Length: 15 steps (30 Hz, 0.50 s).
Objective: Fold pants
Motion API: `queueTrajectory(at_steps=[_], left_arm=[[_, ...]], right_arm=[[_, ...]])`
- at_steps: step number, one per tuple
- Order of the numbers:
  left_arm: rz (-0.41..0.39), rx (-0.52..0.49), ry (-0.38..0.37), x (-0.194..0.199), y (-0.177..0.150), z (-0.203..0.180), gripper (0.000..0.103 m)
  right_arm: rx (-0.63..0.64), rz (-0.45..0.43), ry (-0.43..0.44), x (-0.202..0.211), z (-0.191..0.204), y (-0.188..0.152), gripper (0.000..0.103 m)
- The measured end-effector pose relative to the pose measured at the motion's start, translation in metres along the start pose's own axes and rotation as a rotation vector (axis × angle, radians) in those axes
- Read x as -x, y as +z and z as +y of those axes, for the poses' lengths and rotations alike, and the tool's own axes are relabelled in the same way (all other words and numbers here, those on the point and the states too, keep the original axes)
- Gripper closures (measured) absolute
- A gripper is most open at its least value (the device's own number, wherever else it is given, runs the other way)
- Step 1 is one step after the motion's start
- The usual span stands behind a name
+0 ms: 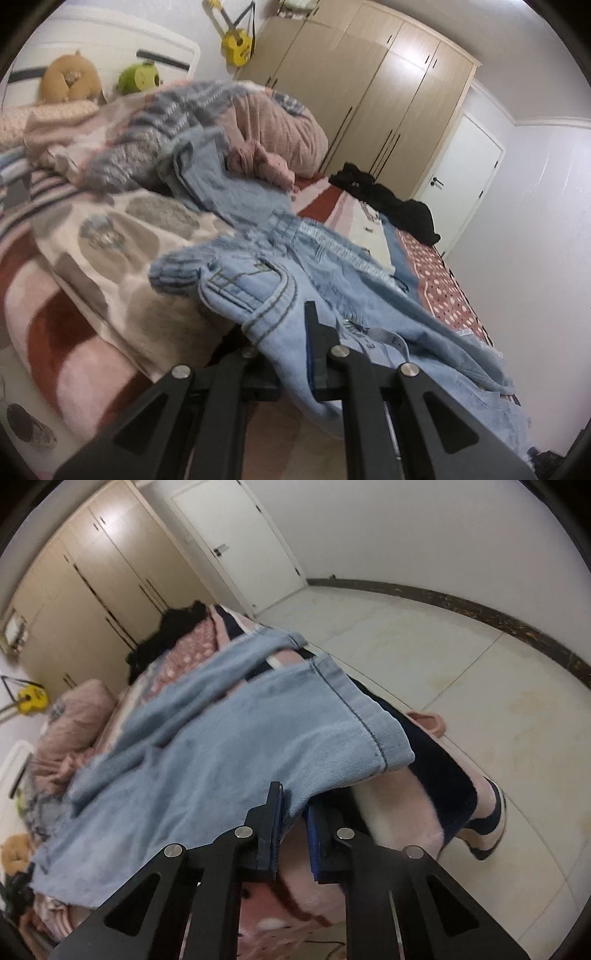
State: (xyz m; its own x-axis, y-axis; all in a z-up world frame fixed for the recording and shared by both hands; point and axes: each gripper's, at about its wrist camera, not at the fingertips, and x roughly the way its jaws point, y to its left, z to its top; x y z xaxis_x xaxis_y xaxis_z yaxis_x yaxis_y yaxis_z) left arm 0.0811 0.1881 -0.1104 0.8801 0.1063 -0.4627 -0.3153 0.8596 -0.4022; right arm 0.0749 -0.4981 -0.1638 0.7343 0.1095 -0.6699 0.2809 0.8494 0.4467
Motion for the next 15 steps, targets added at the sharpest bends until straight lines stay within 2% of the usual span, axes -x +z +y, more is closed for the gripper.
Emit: queueTrajectory(at_steps=[6, 10, 13, 15], left_arm=[[-0.081, -0.009, 0.033, 0.037, 0.013, 0.008, 0.097], [-0.106, -0.011, 0.062, 0.051, 0.018, 0.014, 0.097], [-0.089, -0.02, 0.059, 0.051, 0.022, 0.014, 0.097], [-0.071, -0.066, 0.064, 0.046, 0.027, 0.005, 0.096]], right_arm=[[0.093, -0.076, 0.05, 0.026, 0.03, 0.007, 0.1], [0.121, -0.116, 0.113, 0.042, 0.047, 0.012, 0.1], [0.154, -0.125, 0.129, 0.047, 0.055, 0.016, 0.1], [0.175, -0.128, 0.127, 0.046, 0.06, 0.019, 0.1]])
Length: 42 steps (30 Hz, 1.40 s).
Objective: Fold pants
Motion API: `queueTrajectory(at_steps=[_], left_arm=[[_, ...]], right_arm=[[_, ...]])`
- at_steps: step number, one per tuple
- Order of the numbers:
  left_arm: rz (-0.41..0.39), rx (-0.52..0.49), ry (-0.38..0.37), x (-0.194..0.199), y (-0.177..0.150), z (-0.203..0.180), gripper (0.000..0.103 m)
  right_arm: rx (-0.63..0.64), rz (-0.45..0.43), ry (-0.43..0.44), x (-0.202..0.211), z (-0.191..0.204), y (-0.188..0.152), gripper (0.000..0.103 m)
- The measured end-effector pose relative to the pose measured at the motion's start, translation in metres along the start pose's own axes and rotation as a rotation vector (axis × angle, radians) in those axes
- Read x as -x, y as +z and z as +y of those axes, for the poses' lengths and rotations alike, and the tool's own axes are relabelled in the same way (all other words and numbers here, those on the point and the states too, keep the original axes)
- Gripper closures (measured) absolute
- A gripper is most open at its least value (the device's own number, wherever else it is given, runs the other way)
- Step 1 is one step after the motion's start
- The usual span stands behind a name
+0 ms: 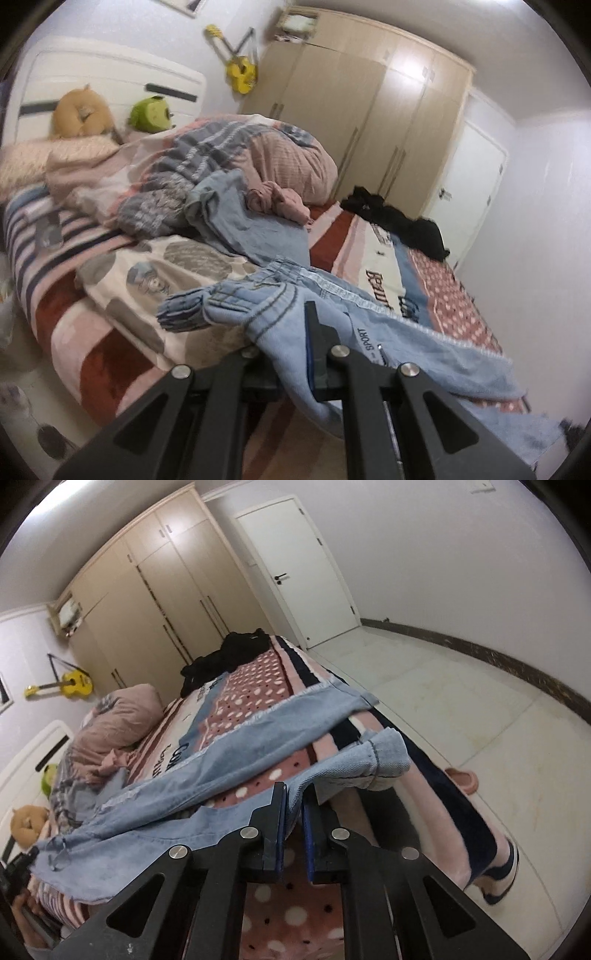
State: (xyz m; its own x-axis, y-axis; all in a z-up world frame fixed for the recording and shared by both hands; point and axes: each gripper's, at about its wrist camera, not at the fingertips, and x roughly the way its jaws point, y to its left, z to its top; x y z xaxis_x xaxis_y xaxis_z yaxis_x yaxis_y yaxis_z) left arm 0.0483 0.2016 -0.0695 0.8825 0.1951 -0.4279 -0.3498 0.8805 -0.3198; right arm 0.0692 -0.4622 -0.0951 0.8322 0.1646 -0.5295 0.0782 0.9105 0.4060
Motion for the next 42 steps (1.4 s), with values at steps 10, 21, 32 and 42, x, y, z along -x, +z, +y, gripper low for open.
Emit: queueTrajectory(at_steps=[10, 21, 32, 42], left_arm=[[0.09, -0.192, 0.012, -0.064, 0.063, -0.053, 0.094], [0.227, -0.315, 0.094, -0.2, 0.096, -0.095, 0.094], [0.328, -0.315, 0.074, -0.257, 0.073, -0.09, 0.094], [0.304, -0.322, 0.064, -0.248, 0.074, -0.089, 0.094]], right_arm=[[0.123, -0.022, -0.032, -0.039, 0.025, 0.074, 0.1], [0.241, -0.012, -0.167, -0.136, 0.064, 0.157, 0.103], [0.28, 0.229, -0.118, -0.215, 0.051, 0.142, 0.073], [0.285, 0.41, -0.072, -0.266, -0.016, 0.132, 0.041]])
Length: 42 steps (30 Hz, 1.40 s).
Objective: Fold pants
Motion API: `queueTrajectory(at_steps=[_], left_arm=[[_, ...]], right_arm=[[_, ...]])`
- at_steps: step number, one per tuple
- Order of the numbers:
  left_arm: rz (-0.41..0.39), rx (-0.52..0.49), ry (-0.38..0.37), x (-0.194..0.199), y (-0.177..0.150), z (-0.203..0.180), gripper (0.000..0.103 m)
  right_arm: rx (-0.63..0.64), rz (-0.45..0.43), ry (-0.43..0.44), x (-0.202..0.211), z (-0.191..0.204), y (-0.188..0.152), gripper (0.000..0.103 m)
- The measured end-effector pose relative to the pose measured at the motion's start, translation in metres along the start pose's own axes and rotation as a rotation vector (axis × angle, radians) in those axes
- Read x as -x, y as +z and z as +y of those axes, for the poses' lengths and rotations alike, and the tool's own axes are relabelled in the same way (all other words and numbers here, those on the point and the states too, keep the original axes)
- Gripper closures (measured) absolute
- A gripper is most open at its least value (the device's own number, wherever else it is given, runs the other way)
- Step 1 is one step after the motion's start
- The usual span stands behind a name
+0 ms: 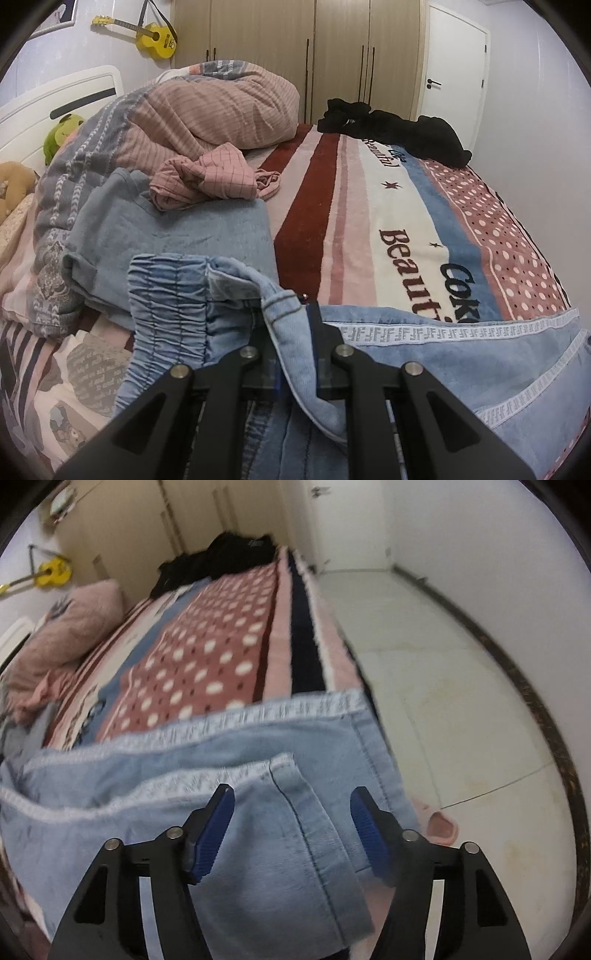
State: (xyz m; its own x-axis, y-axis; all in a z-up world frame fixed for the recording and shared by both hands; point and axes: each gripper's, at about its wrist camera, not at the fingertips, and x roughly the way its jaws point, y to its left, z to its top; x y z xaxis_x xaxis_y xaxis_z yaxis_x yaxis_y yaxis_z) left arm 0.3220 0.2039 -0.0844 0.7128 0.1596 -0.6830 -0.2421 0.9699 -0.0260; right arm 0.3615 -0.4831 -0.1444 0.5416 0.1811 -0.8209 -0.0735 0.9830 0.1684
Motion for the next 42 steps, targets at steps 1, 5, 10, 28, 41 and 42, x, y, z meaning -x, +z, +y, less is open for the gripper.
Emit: queueTrajectory(at_steps=[1, 5, 10, 28, 41, 42], left_arm=[[-0.001, 0.004, -0.001, 0.001, -0.001, 0.0, 0.094], [-0.005, 0.013, 0.001, 0.003, -0.002, 0.0, 0.094], [-0.021, 0.015, 0.003, 0.009, -0.002, 0.0, 0.094], [-0.003, -0.004, 0.066, -0.024, 0.039, -0.011, 0.093], [0.136, -0.037, 0.011, -0.079, 0.038, -0.024, 0.047], [0.125, -0.032, 0.017, -0.074, 0.041, -0.022, 0.032]], right_arm=[[0.015, 0.011, 0.033, -0.004, -0.002, -0.002, 0.041], [0.084, 0.037, 0.083, -0.017, 0.002, -0.006, 0.042], [0.179, 0.042, 0.059, -0.016, 0.024, -0.013, 0.086], [0.084, -0.298, -0.09, 0.055, 0.028, 0.032, 0.097], [-0.014, -0.083, -0.242, -0.03, 0.012, 0.041, 0.082], [-0.022, -0.082, -0.247, -0.03, 0.01, 0.039, 0.08]])
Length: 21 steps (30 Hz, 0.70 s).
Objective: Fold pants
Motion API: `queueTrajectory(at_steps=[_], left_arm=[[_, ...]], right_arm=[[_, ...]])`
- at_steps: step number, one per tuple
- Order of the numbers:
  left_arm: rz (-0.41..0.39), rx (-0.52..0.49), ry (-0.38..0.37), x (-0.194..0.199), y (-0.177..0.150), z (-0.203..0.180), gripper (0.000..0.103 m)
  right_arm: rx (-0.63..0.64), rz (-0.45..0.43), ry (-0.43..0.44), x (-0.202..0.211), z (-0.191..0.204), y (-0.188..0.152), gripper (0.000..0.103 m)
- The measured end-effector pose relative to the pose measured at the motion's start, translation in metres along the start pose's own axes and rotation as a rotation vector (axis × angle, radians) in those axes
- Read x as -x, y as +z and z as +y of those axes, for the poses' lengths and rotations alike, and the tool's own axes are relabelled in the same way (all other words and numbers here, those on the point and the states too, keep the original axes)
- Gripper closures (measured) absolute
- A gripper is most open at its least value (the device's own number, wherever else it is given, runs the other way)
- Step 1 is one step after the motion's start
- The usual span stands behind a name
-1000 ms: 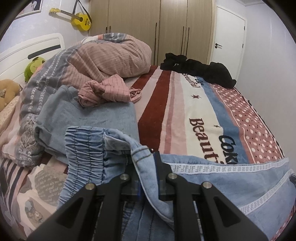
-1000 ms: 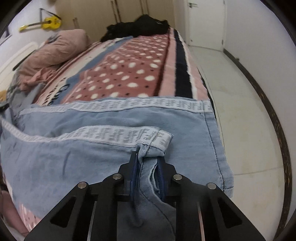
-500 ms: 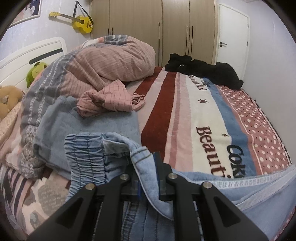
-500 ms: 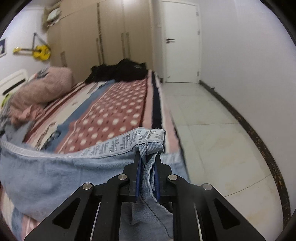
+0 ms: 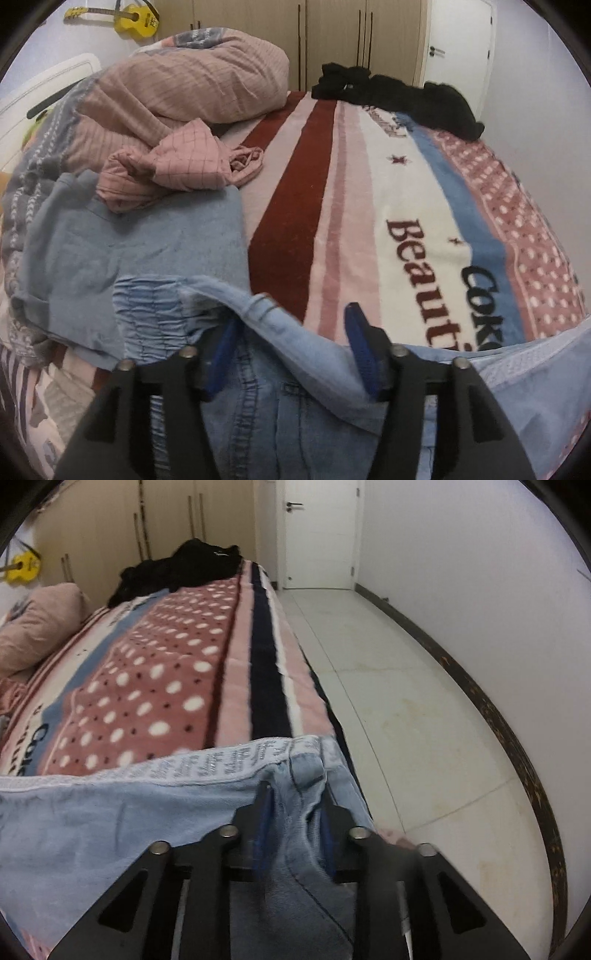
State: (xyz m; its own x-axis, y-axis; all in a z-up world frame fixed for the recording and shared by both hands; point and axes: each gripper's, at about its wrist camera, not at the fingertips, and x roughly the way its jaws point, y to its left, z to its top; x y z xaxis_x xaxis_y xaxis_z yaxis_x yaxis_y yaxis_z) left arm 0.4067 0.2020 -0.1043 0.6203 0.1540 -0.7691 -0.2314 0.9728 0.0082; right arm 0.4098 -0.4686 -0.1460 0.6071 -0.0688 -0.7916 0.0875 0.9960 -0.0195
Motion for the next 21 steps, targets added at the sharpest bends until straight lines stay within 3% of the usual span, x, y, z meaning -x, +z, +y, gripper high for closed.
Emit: queueTrajectory(at_steps=[2, 5, 12, 17, 21], left_arm=[[-0.055, -0.024, 0.016, 0.021, 0.004, 0.006, 0.019], [-0.07, -0.05, -0.016, 0.045, 0.009, 0.019, 0.019], [0.03, -0.041, -0.093, 0.072, -0.02, 0.063, 0.018], [0.074, -0.025, -0.074, 0.062, -0.047, 0.079, 0.019], [0.095, 0.027, -0.132, 0.054, -0.061, 0.087, 0.019]], right_arm=[[-0.013, -0.002, 0.008, 0.004, -0.005, -0.002, 0.078], [-0.026, -0.021, 0.029, 0.018, -0.011, -0.007, 0.071], [-0.021, -0.046, 0.067, 0.049, -0.017, -0.025, 0.062], [-0.047, -0.029, 0.087, 0.056, -0.023, -0.044, 0.062], [-0.063, -0.018, 0.109, 0.059, -0.024, -0.053, 0.061]])
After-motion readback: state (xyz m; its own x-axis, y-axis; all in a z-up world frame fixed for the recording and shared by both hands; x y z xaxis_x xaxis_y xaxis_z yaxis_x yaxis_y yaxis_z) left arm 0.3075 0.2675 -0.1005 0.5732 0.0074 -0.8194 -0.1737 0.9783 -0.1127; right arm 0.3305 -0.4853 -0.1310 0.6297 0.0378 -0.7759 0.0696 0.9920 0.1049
